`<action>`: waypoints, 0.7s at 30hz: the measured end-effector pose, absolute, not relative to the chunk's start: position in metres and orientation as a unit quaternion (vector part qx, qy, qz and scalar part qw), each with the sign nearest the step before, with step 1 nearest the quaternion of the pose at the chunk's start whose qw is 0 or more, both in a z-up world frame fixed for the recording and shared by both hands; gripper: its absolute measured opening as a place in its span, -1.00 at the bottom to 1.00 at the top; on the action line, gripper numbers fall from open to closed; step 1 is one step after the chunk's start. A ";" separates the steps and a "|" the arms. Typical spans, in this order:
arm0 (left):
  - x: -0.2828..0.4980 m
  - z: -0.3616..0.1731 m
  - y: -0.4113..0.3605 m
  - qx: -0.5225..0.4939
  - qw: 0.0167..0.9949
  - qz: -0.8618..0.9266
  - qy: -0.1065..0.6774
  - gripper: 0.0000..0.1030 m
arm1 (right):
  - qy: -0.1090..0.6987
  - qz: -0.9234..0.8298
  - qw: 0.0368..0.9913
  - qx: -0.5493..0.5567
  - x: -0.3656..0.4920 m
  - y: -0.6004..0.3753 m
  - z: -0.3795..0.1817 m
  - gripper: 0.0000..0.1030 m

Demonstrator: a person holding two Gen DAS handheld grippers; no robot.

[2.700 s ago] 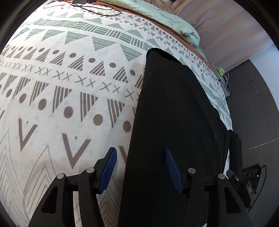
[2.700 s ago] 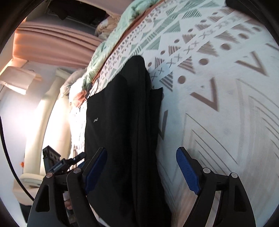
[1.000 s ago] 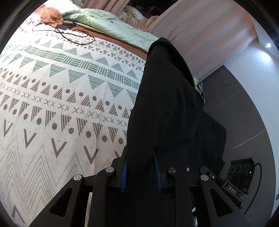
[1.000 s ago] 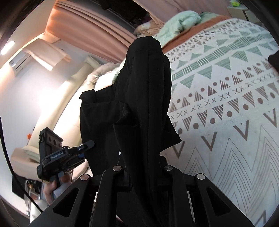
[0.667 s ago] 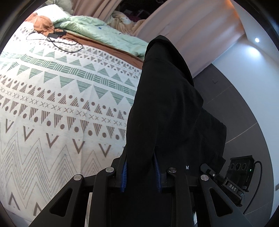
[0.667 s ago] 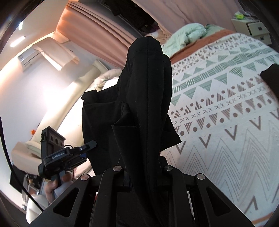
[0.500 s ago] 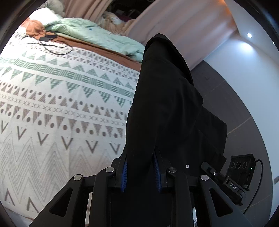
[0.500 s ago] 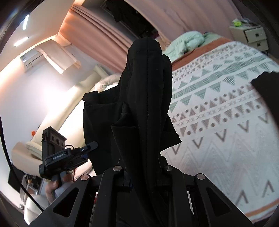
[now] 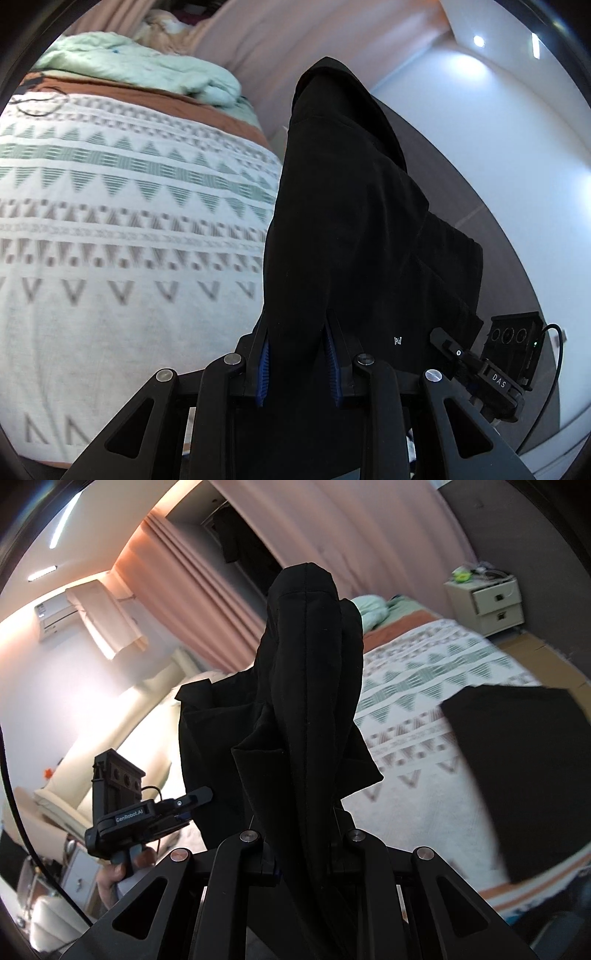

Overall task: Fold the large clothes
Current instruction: 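Lift the shirt end with both grippers up off the bed, then fold the held shirt end over onto the rest of the strip with both grippers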

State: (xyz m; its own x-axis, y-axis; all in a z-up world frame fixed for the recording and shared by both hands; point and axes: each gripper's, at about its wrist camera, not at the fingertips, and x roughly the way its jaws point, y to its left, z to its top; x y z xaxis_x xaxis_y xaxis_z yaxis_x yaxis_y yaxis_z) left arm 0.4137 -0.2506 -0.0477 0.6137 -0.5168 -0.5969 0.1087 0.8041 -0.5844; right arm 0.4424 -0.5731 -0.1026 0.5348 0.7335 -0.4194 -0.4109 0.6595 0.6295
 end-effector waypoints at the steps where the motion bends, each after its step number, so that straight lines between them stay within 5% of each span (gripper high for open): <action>1: 0.417 -0.048 -0.261 -0.252 0.859 -0.189 0.403 -0.49 | 0.342 0.333 0.847 0.234 0.441 -0.582 -0.102 -0.67; 21: 0.482 -0.053 -0.424 -0.200 0.826 -0.304 0.431 -0.49 | 0.336 0.230 0.893 0.190 0.466 -0.710 -0.058 -0.67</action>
